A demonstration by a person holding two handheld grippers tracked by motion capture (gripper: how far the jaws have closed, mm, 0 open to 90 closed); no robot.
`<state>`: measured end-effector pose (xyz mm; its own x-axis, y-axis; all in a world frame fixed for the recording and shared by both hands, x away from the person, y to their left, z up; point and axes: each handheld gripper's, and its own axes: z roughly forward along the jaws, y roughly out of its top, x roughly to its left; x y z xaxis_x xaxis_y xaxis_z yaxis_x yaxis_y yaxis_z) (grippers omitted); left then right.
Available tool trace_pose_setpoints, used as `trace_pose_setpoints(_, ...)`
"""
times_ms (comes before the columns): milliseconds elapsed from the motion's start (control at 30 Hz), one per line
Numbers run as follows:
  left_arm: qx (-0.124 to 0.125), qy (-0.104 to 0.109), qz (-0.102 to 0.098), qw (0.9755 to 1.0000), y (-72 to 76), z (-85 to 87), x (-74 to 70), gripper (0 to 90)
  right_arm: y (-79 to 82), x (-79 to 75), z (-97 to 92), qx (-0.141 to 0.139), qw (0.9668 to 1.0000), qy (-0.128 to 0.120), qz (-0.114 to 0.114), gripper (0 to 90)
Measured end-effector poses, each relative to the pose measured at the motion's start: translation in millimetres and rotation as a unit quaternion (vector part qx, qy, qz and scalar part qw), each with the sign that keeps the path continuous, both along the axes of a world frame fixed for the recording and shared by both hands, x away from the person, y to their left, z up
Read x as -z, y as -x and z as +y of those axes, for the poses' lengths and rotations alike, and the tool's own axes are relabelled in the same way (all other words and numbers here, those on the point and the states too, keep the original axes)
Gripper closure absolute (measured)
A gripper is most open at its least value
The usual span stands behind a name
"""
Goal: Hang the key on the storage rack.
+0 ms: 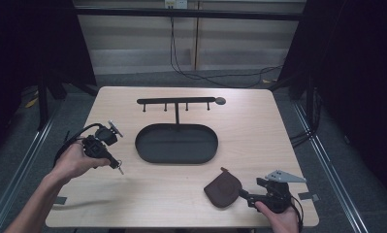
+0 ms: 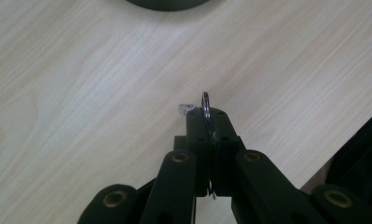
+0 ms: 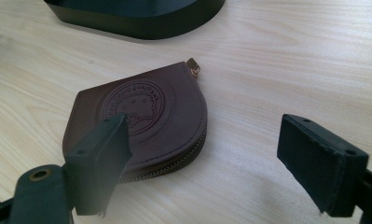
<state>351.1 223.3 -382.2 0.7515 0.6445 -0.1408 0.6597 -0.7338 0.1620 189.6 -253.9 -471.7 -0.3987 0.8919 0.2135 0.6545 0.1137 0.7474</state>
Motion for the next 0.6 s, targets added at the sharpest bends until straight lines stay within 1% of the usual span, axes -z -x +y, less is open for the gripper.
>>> trace_pose_setpoints(67,-0.002,0.006,0.001,1.0,0.4,-2.1,-2.8,89.1,-0.1,0.1,0.0,-0.001,1.0,0.001,0.0,16.9)
trace_pose_setpoints(100,0.003,0.002,-0.001,1.0,0.3,-3.0,-4.1,89.1,0.0,0.1,0.1,-0.001,1.0,0.001,0.0,16.9)
trace_pose_setpoints(167,0.008,0.007,0.002,0.9999,0.0,-4.2,-7.1,89.1,-0.1,0.1,0.3,-0.001,1.0,0.002,0.0,16.9)
trace_pose_setpoints(233,0.013,0.007,0.001,0.9999,-0.2,-5.0,-11.5,89.1,0.0,0.1,0.5,-0.002,1.0,0.003,0.0,16.9)
trace_pose_setpoints(300,0.012,0.01,-0.005,0.9999,0.3,-6.5,-15.6,89.1,0.0,0.1,0.4,-0.001,1.0,0.002,0.0,16.9)
trace_pose_setpoints(367,0.017,0.005,-0.005,0.9998,0.2,-7.8,-20.7,89.1,-0.1,0.2,0.4,-0.001,1.0,0.002,0.001,16.9)
trace_pose_setpoints(467,0.013,0.009,-0.01,0.9998,-0.1,-9.0,-27.6,89.1,0.0,0.2,0.6,-0.001,1.0,0.002,0.002,16.9)
trace_pose_setpoints(533,0.018,0.007,-0.01,0.9998,-0.5,-9.8,-30.8,89.0,-0.1,0.3,0.7,-0.001,1.0,0.002,0.003,16.8)
trace_pose_setpoints(567,0.018,0.007,-0.01,0.9998,-0.7,-9.8,-32.9,89.0,-0.1,0.4,0.8,-0.001,1.0,0.003,0.003,16.9)
trace_pose_setpoints(600,0.016,0.007,-0.013,0.9998,-0.9,-10.0,-34.4,89.1,-0.1,0.4,0.9,-0.002,1.0,0.003,0.003,16.9)
